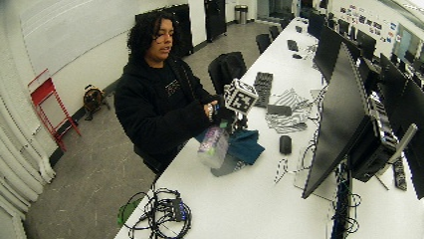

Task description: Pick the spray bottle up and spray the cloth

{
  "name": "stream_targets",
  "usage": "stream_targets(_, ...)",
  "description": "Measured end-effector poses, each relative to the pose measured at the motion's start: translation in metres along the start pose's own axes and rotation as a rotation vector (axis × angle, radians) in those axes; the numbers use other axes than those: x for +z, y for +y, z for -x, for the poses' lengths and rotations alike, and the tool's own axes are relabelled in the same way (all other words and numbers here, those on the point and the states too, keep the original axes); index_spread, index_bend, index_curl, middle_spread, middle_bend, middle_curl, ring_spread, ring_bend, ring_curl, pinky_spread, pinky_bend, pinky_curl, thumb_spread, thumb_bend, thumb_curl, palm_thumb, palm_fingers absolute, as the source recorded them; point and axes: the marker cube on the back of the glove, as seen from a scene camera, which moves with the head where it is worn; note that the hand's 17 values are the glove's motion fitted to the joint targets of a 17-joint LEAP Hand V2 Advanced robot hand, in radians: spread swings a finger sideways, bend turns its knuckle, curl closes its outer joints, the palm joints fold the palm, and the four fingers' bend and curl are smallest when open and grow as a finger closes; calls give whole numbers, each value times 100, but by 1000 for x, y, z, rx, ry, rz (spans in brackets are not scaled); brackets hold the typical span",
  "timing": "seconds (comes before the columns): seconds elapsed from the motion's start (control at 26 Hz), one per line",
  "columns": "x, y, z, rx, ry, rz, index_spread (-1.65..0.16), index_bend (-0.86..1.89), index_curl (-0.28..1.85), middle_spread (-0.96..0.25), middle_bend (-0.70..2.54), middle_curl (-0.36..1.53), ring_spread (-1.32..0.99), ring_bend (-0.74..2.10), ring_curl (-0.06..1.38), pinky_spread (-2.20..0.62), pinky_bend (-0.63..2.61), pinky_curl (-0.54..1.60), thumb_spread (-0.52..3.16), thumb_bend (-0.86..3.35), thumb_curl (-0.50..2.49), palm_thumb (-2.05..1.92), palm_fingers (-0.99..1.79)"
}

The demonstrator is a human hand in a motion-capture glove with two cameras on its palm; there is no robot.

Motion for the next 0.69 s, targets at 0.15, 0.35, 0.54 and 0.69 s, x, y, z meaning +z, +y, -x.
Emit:
stream_targets(0.15,-30,-17,35,-157,-211,-265,-31,21,53,-23,51,49,-24,66,46,-33,43,39,31,-3,76,93,136)
stream_targets(0.35,-16,-52,84,-292,-693,-476,-31,21,53,-23,51,49,-24,66,46,-33,43,39,32,-3,77,93,136)
stream_targets(0.54,25,-83,98,-276,-954,-456,-31,19,53,-23,51,49,-24,66,46,-33,43,39,33,-4,77,93,136)
stream_targets(0.69,39,-108,108,-230,-1099,-523,-31,19,53,-23,51,49,-24,66,46,-33,45,40,33,-3,77,93,137)
